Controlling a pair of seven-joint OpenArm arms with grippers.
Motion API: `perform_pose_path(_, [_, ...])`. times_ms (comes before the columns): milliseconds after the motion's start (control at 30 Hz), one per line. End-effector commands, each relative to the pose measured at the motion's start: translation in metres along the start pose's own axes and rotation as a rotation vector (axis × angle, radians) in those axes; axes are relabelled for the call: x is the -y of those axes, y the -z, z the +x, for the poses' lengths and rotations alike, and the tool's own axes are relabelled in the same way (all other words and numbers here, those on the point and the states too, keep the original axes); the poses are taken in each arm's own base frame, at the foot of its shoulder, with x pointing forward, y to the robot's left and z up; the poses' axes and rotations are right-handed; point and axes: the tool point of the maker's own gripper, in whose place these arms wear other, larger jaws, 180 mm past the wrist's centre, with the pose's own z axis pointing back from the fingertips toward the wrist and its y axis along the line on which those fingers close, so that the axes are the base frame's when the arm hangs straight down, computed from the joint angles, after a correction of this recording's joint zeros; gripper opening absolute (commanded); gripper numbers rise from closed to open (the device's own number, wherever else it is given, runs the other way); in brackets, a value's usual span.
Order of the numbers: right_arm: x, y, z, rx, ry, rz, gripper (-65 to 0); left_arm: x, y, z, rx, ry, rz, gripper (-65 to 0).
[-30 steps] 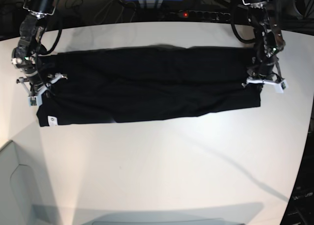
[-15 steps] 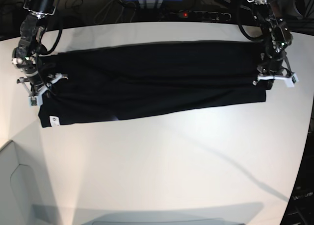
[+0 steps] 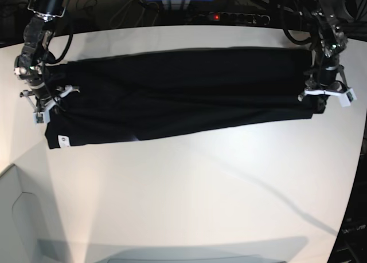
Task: Fold the T-shirt properly
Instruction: 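Lower the folded edge and smooth the strip flat with both grippers, then hold the strip ends with both grippers and pull them apart to straighten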
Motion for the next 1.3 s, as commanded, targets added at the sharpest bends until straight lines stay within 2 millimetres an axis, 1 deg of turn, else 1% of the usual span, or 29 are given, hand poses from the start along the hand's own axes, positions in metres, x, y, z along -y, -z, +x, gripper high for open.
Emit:
perform_pose_path(0, [0.004,-0.002,-0.007,-0.045,-0.024,-0.011,-65.0,0.000,-0.004,0.015,0.046,0.021,0.000,-64.8])
perform_pose_path(67, [0.004,-0.002,-0.006,-0.043,-0.024,-0.011,-65.0,-0.001,-0.007,0.014,0.042,0.029,0.001,-63.7])
perform_pose_path(133, [0.004,-0.002,-0.006,-0.043,-0.024,-0.011,-65.0,-0.003,-0.009,0.010,0.033,0.031,0.005,-60.6])
perform_pose_path(267, [0.004,-0.002,-0.006,-0.042,-0.024,-0.011,-65.0,-0.009,-0.011,0.002,0.011,0.034,0.019,-51.9])
perform_pose_path(367, [0.004,-0.002,-0.005,-0.040,-0.024,-0.011,-65.0,-0.014,-0.016,-0.003,-0.002,0.042,0.029,-43.6])
perform_pose_path(400, [0.004,-0.001,-0.004,-0.039,-0.024,-0.011,-65.0,-0.019,-0.019,-0.003,-0.003,0.037,0.039,-41.8])
perform_pose_path(500, [0.004,-0.001,-0.004,-0.037,-0.024,-0.011,-65.0,-0.032,-0.027,0.002,0.013,0.034,0.073,-41.1])
perform_pose_path(600, [0.004,-0.001,-0.004,-0.037,-0.024,-0.011,-65.0,-0.042,-0.036,0.019,0.058,0.037,0.101,-41.1])
perform_pose_path(700, [0.004,-0.001,-0.004,-0.037,-0.024,-0.011,-65.0,-0.041,-0.047,0.037,0.110,0.057,0.105,-41.0])
perform_pose_path(800, [0.004,-0.001,-0.004,-0.037,-0.024,-0.011,-65.0,-0.037,-0.057,0.041,0.119,0.085,0.098,-41.0])
perform_pose_path(933, [0.005,0.000,0.004,-0.022,-0.024,-0.012,-65.0,-0.035,-0.056,0.043,0.126,0.081,0.094,-41.0])
perform_pose_path(1000, [0.005,0.000,0.005,-0.019,-0.024,-0.012,-65.0,-0.029,-0.052,0.046,0.137,0.072,0.080,-41.0])
perform_pose_path(1067, [0.005,0.000,0.006,-0.017,-0.024,-0.012,-65.0,-0.016,-0.046,0.039,0.132,0.041,0.051,-41.0])
perform_pose_path(1167, [0.005,0.000,0.006,-0.017,-0.024,-0.012,-65.0,-0.002,-0.035,0.021,0.094,0.011,0.020,-41.0])
perform_pose_path(1200, [0.005,0.000,0.007,-0.016,-0.025,-0.013,-65.0,0.005,-0.030,0.010,0.069,-0.004,0.004,-41.0])
perform_pose_path(1267, [0.005,-0.001,0.011,-0.005,-0.030,-0.014,-65.0,0.009,-0.018,-0.013,0.005,-0.026,-0.007,-41.0])
